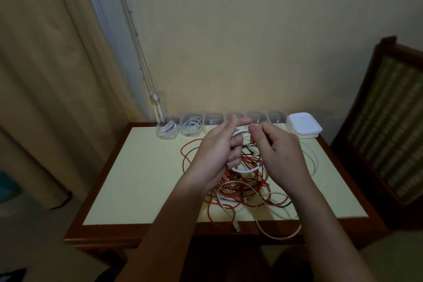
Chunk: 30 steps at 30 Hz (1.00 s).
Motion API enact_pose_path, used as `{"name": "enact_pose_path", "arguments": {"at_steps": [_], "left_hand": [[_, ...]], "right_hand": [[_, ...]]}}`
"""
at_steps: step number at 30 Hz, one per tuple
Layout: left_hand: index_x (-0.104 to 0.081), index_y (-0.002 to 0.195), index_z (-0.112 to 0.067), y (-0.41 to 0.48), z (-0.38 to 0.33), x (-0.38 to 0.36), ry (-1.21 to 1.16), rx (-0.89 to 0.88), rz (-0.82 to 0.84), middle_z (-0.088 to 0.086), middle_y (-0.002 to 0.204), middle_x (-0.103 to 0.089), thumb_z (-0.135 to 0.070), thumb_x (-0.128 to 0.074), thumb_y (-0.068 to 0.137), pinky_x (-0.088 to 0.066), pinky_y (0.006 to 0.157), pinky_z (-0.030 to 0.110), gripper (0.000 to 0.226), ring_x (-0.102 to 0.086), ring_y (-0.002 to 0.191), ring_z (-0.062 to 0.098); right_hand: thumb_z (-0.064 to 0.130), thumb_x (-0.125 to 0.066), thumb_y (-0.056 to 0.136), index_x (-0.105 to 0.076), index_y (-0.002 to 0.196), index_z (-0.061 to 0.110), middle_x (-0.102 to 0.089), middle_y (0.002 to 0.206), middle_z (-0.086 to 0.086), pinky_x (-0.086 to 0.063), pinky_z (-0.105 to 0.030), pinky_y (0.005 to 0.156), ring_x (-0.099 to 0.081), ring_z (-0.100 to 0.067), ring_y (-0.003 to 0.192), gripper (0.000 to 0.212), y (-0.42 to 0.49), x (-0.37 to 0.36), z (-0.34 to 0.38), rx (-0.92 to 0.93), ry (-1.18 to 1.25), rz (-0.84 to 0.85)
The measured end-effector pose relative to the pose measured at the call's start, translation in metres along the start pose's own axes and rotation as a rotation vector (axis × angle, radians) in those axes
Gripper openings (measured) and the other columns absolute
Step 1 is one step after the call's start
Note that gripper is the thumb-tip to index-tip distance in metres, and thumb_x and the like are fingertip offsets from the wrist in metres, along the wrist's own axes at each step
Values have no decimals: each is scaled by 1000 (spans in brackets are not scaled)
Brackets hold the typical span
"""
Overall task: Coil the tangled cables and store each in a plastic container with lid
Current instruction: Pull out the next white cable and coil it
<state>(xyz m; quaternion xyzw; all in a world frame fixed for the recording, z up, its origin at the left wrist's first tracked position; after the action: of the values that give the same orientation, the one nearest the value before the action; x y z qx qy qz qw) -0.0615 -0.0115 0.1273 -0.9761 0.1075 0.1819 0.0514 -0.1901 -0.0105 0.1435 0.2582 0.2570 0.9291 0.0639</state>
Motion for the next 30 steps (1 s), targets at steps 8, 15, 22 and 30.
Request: {"name": "enact_pose_path", "arguments": {"at_steps": [8,15,22,30], "left_hand": [[-64,124,-11,-4,1,-2,100,-21,23,-8,60,-26,-27,-39,109,-16,36,17,33,-19,45,4],[-66,117,-6,-1,-1,6,-13,-25,-13,-8,58,-25,-22,-48,105,-16,35,16,27,-19,43,4],[-67,92,-7,11,-25,52,-729,57,-132,-8,44,-24,-15,-47,99,-16,25,20,23,-12,34,3],[-64,106,-7,13,-38,97,-916,-109,-313,-8,49,-28,-11,-28,103,-15,31,17,36,-21,33,6]], "right_hand": [[26,-57,103,-74,97,28,-55,56,9,-29,-15,49,-47,-7,52,18,-5,-1,8,19,20,24],[32,-58,101,-65,75,14,-58,61,8,-30,-15,53,-50,-5,55,33,-3,4,-1,-16,34,-20],[30,-63,99,-65,79,23,-63,71,9,-35,-21,54,-47,-11,58,21,-8,35,-33,-150,65,-90],[26,-76,89,-68,78,32,-65,77,19,-40,-21,58,-50,-11,60,15,-14,51,-55,-201,-22,-97]]}}
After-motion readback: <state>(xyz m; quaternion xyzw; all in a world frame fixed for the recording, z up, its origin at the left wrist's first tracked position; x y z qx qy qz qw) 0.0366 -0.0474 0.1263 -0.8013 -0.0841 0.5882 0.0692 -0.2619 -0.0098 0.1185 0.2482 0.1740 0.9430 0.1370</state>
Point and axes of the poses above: each hand's wrist, its own y-axis towards the middle knuckle, its own x-axis out of the back of the hand, z = x × y, the point moved 7 cm from there along y, towards the middle knuckle
